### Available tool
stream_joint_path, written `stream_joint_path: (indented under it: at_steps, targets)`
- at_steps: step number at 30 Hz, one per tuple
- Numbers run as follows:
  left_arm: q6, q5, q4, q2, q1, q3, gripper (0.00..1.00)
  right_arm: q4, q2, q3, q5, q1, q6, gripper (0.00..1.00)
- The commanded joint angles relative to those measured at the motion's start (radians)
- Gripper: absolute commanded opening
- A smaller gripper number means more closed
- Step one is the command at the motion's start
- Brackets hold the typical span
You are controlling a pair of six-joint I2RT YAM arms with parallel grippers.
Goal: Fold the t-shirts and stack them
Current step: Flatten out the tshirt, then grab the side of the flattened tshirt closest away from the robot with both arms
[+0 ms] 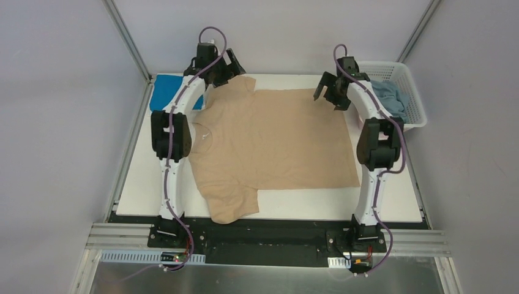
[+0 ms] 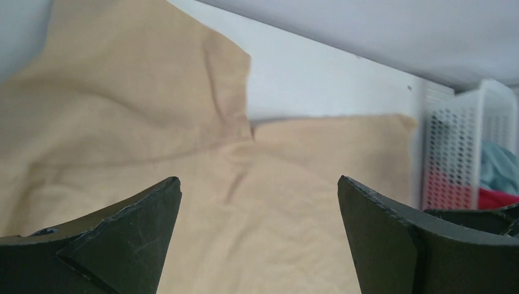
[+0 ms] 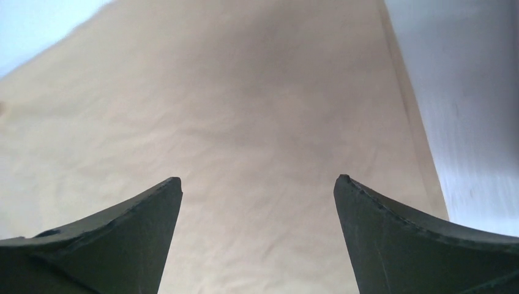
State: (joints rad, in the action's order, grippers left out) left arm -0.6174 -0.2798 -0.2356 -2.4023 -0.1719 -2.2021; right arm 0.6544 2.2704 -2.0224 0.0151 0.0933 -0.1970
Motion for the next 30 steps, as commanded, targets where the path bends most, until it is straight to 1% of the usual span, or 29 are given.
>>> stream_joint_path:
  at_steps: [1, 3, 6, 8, 11, 13, 15, 18, 21, 23, 24, 25, 27, 30]
  targets:
    - [0.079, -0.079, -0.078, 0.321, -0.036, 0.181, 1.0, -0.104, -0.365, 0.166, -0.068, 0.055, -0.004, 0.99]
    - [0.088, -0.055, -0.102, 0.47, -0.058, 0.332, 1.0, -0.117, -0.452, 0.268, -0.067, 0.07, -0.03, 0.99]
    - [0.063, 0.004, -0.133, 0.682, -0.099, 0.603, 1.0, -0.124, -0.559, 0.411, -0.054, 0.088, -0.06, 0.99]
    - [0.028, 0.076, -0.153, 0.83, -0.136, 0.788, 1.0, -0.126, -0.631, 0.501, -0.038, 0.094, -0.088, 0.99]
    - [-0.011, 0.206, -0.183, 1.041, -0.233, 1.036, 1.0, -0.137, -0.75, 0.659, -0.024, 0.109, -0.143, 0.99]
    - [-0.074, 0.238, -0.223, 1.151, -0.311, 1.148, 1.0, -0.151, -0.859, 0.789, -0.024, 0.121, -0.179, 0.99]
    - [-0.115, 0.244, -0.271, 1.249, -0.38, 1.247, 1.0, -0.181, -0.956, 0.902, -0.023, 0.128, -0.22, 0.99]
    - [-0.176, 0.321, -0.378, 1.412, -0.498, 1.335, 1.0, -0.21, -1.098, 1.047, 0.018, 0.134, -0.262, 0.99]
    - [-0.239, 0.3, -0.487, 1.538, -0.591, 1.41, 1.0, -0.186, -1.215, 1.143, -0.006, 0.136, -0.279, 0.99]
    - [-0.309, 0.287, -0.576, 1.581, -0.645, 1.46, 1.0, -0.176, -1.293, 1.196, -0.061, 0.136, -0.293, 0.99]
    - [-0.336, 0.282, -0.596, 1.587, -0.665, 1.498, 0.98, -0.176, -1.317, 1.213, -0.088, 0.136, -0.318, 0.99]
    - [-0.363, 0.249, -0.601, 1.588, -0.686, 1.519, 0.94, -0.187, -1.335, 1.235, -0.086, 0.137, -0.331, 0.99]
    - [-0.414, 0.23, -0.612, 1.595, -0.734, 1.569, 0.88, -0.205, -1.357, 1.262, -0.045, 0.135, -0.328, 0.99]
    - [-0.487, 0.273, -0.61, 1.613, -0.79, 1.634, 0.79, -0.203, -1.377, 1.292, -0.051, 0.136, -0.322, 0.99]
